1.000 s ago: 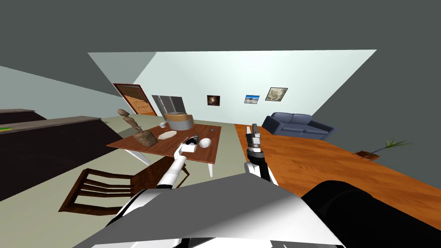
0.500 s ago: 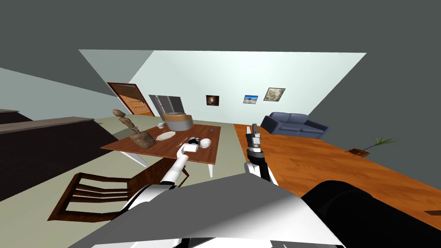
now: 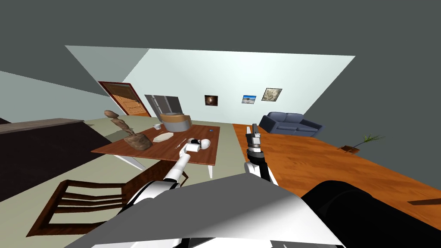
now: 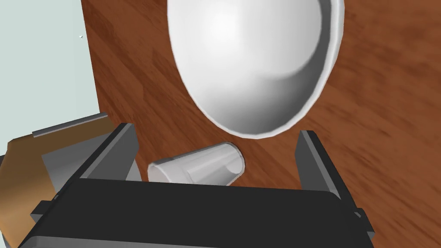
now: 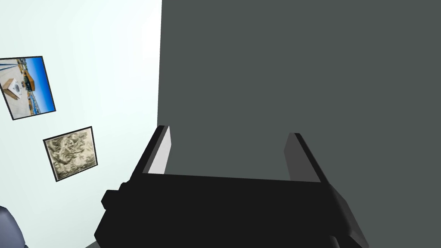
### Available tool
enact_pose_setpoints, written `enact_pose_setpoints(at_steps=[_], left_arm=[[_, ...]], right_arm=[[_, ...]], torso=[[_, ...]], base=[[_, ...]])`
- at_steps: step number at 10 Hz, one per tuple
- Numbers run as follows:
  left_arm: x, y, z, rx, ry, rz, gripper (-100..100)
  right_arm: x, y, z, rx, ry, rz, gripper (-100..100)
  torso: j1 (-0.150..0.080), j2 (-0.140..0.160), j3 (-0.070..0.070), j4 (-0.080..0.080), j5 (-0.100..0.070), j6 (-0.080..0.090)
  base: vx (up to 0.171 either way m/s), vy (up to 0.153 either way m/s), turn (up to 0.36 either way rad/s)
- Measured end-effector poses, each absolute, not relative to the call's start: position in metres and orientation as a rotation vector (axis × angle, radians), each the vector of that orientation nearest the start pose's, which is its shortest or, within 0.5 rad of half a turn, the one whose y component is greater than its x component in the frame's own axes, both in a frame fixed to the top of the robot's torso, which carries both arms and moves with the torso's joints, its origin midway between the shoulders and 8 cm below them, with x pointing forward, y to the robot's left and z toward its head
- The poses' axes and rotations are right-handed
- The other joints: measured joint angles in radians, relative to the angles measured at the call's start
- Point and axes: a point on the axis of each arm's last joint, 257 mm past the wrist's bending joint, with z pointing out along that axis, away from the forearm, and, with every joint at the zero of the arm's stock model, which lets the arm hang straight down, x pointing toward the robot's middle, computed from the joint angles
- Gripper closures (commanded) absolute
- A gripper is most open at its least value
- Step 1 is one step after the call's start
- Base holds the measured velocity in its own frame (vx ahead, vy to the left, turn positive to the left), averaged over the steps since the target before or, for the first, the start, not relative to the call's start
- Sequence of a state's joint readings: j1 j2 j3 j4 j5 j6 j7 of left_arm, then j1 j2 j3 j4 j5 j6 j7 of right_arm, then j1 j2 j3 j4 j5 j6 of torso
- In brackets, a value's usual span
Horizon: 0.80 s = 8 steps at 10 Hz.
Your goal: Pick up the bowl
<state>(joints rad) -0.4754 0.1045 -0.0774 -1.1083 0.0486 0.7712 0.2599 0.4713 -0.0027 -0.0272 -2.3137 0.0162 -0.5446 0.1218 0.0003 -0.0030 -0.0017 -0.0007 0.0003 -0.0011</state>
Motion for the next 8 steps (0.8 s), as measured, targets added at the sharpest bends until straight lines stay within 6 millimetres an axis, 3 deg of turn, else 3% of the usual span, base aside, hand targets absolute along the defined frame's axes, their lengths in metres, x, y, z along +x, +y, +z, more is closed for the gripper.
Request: enact_pose_setpoints(at_steps=[3,5,7,8], left_arm=[[0.566,0.171,-0.403,-1.869,1.838,-0.693,-100],[0.554,0.167,-0.412,-1.889,1.872,-0.653,-100],[0.534,0.163,-0.434,-1.926,1.924,-0.586,-100],[0.532,0.163,-0.435,-1.929,1.929,-0.578,0]], right_arm=[[0.329,-0.279,0.057,0.516,0.575,1.183,0],[0.329,-0.279,0.057,0.516,0.575,1.183,0],[0.329,-0.279,0.057,0.516,0.575,1.183,0],[0.329,-0.279,0.057,0.516,0.575,1.183,0]], torso=[[0.0,-0.002,-0.001,0.0,0.0,0.0],[-0.001,-0.001,-0.001,0.0,0.0,0.0],[-0.001,-0.002,-0.001,0.0,0.0,0.0],[-0.001,-0.001,0.0,0.0,0.0,0.0]], base=[[0.052,0.007,-0.056],[0.045,-0.005,-0.045],[0.048,-0.002,-0.033],[0.005,0.0,0.003]])
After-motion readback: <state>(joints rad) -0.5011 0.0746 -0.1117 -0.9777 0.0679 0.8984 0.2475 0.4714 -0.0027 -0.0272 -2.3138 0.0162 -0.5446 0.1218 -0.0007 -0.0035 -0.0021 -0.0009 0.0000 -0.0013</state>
